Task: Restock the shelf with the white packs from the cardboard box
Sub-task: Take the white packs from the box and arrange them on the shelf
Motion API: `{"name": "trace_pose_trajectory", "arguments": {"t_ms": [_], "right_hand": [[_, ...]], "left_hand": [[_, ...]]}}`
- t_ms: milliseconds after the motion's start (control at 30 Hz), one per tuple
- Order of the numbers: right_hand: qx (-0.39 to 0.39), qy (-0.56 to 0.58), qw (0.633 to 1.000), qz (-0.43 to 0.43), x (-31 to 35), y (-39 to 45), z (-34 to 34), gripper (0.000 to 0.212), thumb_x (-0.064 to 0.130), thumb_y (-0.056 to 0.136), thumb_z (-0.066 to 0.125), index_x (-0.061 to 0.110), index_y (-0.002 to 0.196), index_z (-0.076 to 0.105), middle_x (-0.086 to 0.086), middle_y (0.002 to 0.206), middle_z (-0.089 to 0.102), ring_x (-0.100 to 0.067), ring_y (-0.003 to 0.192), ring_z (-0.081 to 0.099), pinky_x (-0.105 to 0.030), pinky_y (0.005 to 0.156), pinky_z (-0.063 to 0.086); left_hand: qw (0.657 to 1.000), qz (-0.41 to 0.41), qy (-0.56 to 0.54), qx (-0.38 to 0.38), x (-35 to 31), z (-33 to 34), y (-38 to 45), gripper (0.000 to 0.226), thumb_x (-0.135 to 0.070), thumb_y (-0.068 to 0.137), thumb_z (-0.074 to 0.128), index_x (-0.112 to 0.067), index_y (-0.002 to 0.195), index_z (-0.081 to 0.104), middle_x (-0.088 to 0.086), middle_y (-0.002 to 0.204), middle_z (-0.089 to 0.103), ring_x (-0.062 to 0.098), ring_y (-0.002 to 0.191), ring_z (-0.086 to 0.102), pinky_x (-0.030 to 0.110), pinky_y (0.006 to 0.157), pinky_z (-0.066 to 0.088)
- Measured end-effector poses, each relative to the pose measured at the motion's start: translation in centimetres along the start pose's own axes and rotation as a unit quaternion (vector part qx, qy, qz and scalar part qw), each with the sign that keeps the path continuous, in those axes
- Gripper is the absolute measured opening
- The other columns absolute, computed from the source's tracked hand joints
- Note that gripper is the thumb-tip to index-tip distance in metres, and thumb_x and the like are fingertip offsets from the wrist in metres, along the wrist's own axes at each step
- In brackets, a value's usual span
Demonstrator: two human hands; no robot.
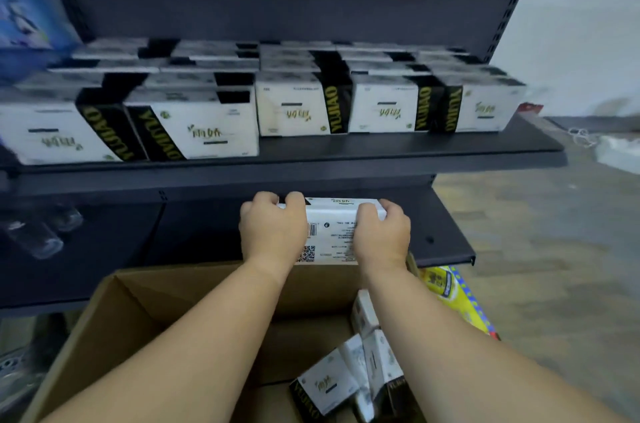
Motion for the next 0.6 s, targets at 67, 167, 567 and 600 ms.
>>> {"name": "trace_pose_trajectory", "arguments": {"t_ms": [67, 167, 567, 600], "right_hand": [[-0.004, 0.011, 1.0, -0.018, 1.9, 0.2, -1.0, 0.062, 0.039, 0.083, 0.046, 0.013, 0.139, 0.049, -0.007, 0.138, 0.045, -0.029, 0.127, 0.043, -0.036, 0.099, 0.038], [-0.008, 0.014, 0.999, -0.045, 4.5, 0.3, -2.2, 0.051, 0.032, 0.092, 0.048, 0.015, 0.14, 0.047, -0.005, 0.139, 0.042, -0.028, 0.126, 0.042, -0.036, 0.098, 0.037], [-0.02, 0.04, 0.991, -0.125, 11.9, -0.3, -4.6, 0.048, 0.025, 0.094, 0.048, 0.016, 0.141, 0.046, -0.002, 0.138, 0.041, -0.024, 0.127, 0.041, -0.041, 0.099, 0.042], [-0.021, 0.041, 0.991, -0.124, 12.1, -0.3, -4.6, 0.048, 0.025, 0.094, 0.048, 0.016, 0.141, 0.046, -0.002, 0.138, 0.041, -0.024, 0.126, 0.042, -0.042, 0.099, 0.043]], "left_hand": [[1.0, 0.022, -0.005, -0.007, -2.4, -0.8, -0.2, 0.058, -0.045, 0.078, 0.042, -0.002, 0.11, 0.063, 0.022, 0.109, 0.06, 0.037, 0.098, 0.058, 0.04, 0.069, 0.051], [0.999, 0.038, -0.023, -0.012, -5.1, -1.6, -0.4, 0.055, -0.045, 0.076, 0.042, -0.007, 0.11, 0.063, 0.015, 0.111, 0.059, 0.034, 0.099, 0.057, 0.043, 0.075, 0.054], [0.993, 0.09, -0.075, -0.023, -11.4, -3.8, -0.5, 0.064, -0.046, 0.069, 0.037, -0.004, 0.111, 0.06, 0.021, 0.114, 0.063, 0.037, 0.1, 0.06, 0.029, 0.056, 0.036], [0.992, 0.095, -0.076, -0.024, -11.7, -4.0, -0.6, 0.063, -0.046, 0.069, 0.037, -0.004, 0.11, 0.061, 0.021, 0.113, 0.062, 0.038, 0.1, 0.06, 0.029, 0.056, 0.036]]}}
Point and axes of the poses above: each hand's wrist, its own y-axis towards the middle knuckle, its own z-axis out of the palm, x = y × z, the point moved 10 cm from there along y, towards the middle knuckle
